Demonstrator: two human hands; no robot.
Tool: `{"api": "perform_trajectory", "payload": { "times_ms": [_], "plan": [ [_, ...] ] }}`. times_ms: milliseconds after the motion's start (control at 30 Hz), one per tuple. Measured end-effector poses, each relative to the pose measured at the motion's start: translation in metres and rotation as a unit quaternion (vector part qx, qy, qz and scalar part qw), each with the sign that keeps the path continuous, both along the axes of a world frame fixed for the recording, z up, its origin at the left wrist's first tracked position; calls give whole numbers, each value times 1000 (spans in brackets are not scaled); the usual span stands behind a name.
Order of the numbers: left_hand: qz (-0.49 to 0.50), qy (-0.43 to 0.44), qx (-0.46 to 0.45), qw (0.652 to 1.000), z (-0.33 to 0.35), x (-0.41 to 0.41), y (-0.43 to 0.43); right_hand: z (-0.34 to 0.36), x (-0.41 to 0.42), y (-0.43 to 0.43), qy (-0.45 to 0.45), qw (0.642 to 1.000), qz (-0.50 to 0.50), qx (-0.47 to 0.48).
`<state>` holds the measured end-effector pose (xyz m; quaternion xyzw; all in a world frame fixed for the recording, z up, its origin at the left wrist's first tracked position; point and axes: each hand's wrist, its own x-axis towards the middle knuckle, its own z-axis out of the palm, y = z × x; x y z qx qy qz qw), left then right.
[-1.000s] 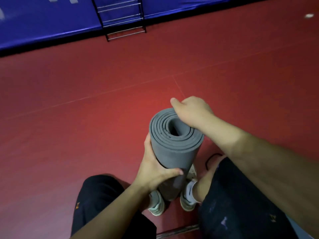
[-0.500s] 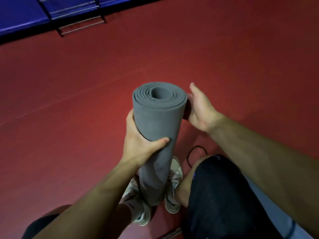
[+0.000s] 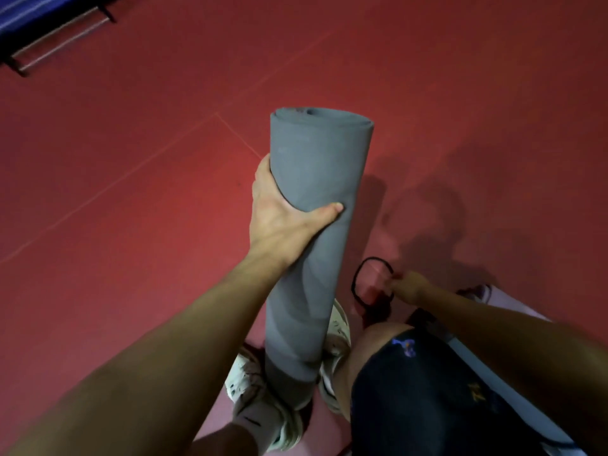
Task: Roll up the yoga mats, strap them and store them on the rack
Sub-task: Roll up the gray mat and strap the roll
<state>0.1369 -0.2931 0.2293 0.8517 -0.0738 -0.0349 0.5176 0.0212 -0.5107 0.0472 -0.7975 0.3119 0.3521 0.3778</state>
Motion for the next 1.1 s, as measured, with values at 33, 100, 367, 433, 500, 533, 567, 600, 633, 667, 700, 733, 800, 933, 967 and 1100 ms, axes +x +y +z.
{"api": "perform_trajectory", "payload": {
  "times_ms": [33,100,367,433,500,533,567,600,633,667,700,733,800,933,967,1100],
  "plan": [
    [-1,3,1,1000,-4,5,-2,-11,0,-2,15,1000,5,-4],
    [-2,7,-3,1000,-12,14,-5,-30,3,-6,29,999,14,-15],
    [0,9,-4,1000,-28,36,-12,-139,18,-35,44,983,142,-106],
    [-5,6,-6,1000,-30,39,-12,-143,25,-32,63,977,169,-110],
    [-9,7,-5,1000,-31,40,-13,-143,30,-23,87,971,191,-112],
    [-11,7,-4,1000,-31,41,-13,-146,30,-19,95,970,192,-113],
    [-12,7,-3,1000,-32,40,-12,-147,29,-15,98,969,194,-120],
    [-13,7,-4,1000,-31,40,-12,-149,28,-12,99,966,203,-130],
    [-14,7,-6,1000,-31,39,-10,-149,27,-10,97,963,212,-137],
    [-14,7,-6,1000,-30,37,-9,-148,27,-9,96,960,218,-144],
    [-12,5,-6,1000,-28,35,-7,-148,27,-10,88,961,214,-149],
    [-10,4,-6,1000,-26,32,-6,-148,30,-12,68,963,210,-154],
    [-8,7,-3,1000,-21,26,-3,-133,34,-14,38,973,183,-137],
    [-12,26,-2,1000,-10,10,10,-85,44,-10,-108,982,140,-63],
    [-12,33,-5,999,-4,5,13,-65,46,-6,-151,978,133,-47],
    [-8,44,-14,999,17,-21,25,35,48,18,-250,945,203,62]
  ]
}}
